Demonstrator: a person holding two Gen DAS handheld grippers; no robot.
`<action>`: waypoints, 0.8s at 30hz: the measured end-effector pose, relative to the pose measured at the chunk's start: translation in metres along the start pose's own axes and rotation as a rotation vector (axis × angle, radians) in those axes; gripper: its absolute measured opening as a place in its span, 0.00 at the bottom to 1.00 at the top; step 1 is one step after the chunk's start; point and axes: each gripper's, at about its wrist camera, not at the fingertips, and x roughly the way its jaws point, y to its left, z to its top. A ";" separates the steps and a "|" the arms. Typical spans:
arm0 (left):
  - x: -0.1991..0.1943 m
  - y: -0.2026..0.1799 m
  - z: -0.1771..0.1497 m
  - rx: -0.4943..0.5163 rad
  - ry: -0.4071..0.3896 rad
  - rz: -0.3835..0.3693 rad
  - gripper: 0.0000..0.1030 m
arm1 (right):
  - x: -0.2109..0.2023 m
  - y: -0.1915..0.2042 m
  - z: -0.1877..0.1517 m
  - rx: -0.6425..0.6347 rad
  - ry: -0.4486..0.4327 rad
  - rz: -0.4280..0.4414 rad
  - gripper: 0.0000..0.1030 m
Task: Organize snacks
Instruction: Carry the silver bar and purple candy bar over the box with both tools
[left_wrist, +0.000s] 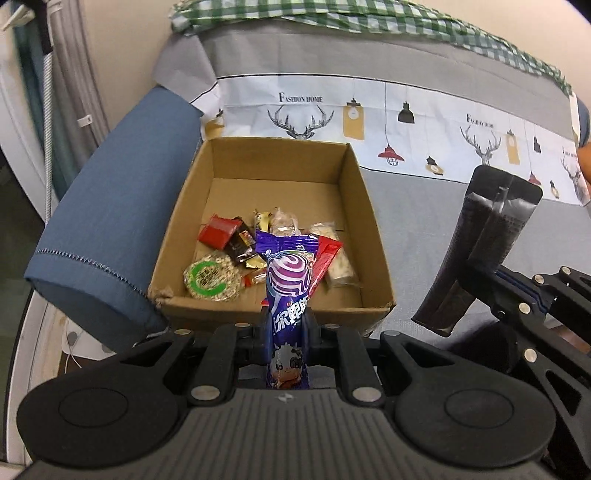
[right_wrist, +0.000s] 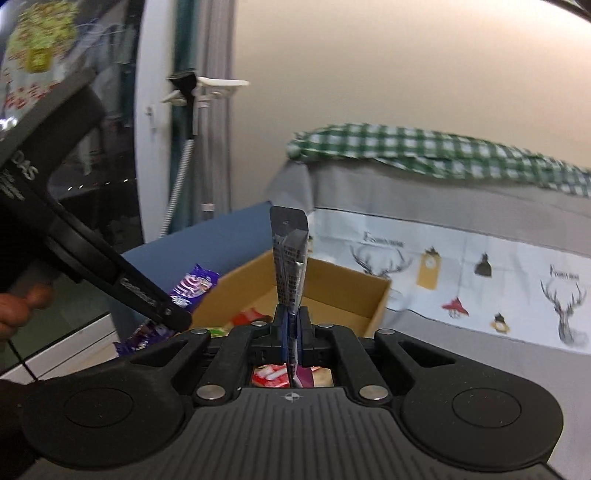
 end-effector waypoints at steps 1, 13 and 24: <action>-0.001 0.002 -0.002 -0.004 0.000 -0.004 0.15 | -0.002 0.005 0.002 -0.008 -0.001 0.005 0.04; 0.018 0.013 0.005 -0.016 0.018 -0.031 0.16 | 0.016 0.019 0.005 -0.032 0.053 0.002 0.04; 0.057 0.027 0.038 -0.030 0.041 -0.009 0.16 | 0.062 0.006 0.015 -0.017 0.097 -0.006 0.04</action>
